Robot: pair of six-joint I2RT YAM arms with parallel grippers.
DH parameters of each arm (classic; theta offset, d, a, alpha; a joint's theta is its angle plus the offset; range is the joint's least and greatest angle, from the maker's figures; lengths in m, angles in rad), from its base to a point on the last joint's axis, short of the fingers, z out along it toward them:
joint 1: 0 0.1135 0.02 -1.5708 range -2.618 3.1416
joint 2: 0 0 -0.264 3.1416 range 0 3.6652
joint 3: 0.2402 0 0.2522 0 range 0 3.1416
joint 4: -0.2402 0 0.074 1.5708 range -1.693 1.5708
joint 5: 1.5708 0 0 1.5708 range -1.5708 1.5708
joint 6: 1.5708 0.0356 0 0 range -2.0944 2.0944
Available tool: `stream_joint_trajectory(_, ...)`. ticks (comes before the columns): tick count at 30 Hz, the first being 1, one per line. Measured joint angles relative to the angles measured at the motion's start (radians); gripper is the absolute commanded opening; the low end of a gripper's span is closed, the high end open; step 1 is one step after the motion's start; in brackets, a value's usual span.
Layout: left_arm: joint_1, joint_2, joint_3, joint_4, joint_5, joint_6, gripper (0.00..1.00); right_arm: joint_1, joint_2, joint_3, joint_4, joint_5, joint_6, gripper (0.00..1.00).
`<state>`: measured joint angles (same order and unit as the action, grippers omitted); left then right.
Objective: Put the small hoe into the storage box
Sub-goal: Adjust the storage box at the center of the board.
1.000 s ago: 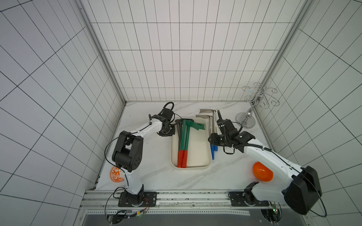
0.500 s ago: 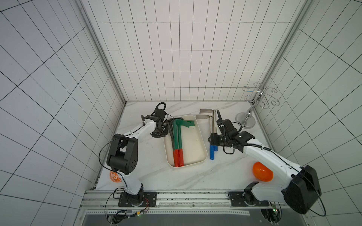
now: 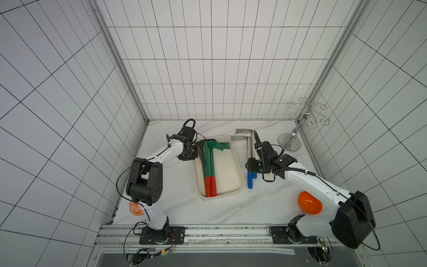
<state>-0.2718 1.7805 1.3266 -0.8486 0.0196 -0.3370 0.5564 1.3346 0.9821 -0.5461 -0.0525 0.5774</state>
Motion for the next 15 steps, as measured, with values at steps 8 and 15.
stream_joint_trajectory(8, 0.002, 0.034, 0.032, -0.004, -0.001, 0.005, 0.2, -0.012, 0.018, 0.001, -0.023, 0.024, -0.003, 0.47)
stream_joint_trajectory(15, 0.002, 0.042, 0.034, -0.008, -0.001, 0.01, 0.31, -0.02, 0.053, 0.002, -0.043, 0.047, -0.01, 0.47)
